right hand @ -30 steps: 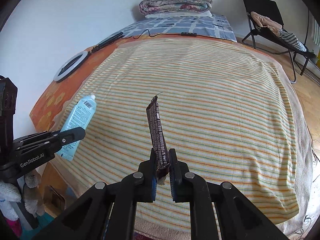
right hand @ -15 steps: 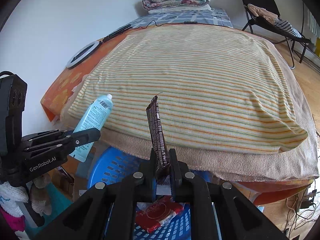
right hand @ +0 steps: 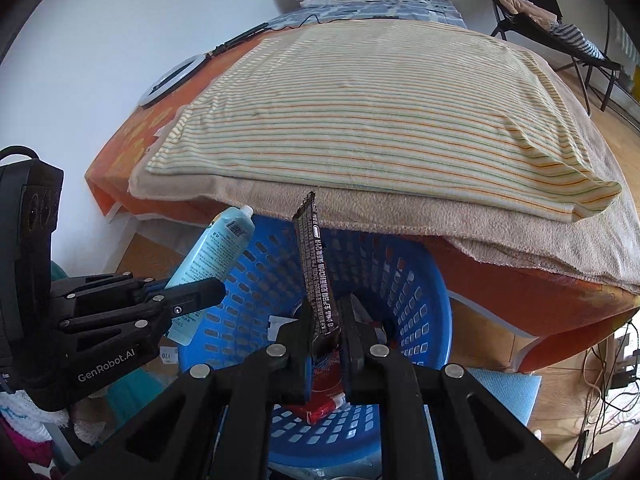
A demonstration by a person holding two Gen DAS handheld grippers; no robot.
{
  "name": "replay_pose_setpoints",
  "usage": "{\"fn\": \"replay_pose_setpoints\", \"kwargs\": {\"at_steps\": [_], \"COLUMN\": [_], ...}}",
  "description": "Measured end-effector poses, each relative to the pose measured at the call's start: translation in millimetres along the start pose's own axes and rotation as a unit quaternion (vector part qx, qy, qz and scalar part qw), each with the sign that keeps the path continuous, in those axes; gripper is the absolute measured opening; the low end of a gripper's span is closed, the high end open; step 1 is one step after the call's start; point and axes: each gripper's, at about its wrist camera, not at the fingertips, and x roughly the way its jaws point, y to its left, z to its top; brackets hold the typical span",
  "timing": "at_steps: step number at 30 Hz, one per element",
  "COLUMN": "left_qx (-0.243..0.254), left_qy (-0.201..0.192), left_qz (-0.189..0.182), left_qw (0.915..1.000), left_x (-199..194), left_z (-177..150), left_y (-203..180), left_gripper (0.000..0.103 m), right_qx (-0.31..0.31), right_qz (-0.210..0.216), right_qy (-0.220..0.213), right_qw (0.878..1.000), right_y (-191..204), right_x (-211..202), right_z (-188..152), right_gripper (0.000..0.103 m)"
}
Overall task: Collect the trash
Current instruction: 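Carry the bottle and candy bar over the blue basket and open both tools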
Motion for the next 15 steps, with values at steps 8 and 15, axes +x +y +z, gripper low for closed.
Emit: {"fn": "replay_pose_setpoints", "kwargs": {"at_steps": [8, 15], "left_qx": [-0.01, -0.017], "left_qy": [0.024, 0.033], "left_qz": [0.005, 0.014], "left_qw": [0.9997, 0.9992], "left_x": [16.7, 30.2], "left_z": [-7.7, -6.4], "left_y": [4.2, 10.3], "left_gripper": [0.005, 0.005], "right_qx": [-0.003, 0.006], "right_qz": [-0.004, -0.009], "right_qy": [0.025, 0.037], "right_qw": [1.0, 0.999], "right_y": [3.9, -2.9], "right_x": [14.3, 23.0], "right_z": [-16.3, -19.3], "right_gripper": [0.009, 0.01]}}
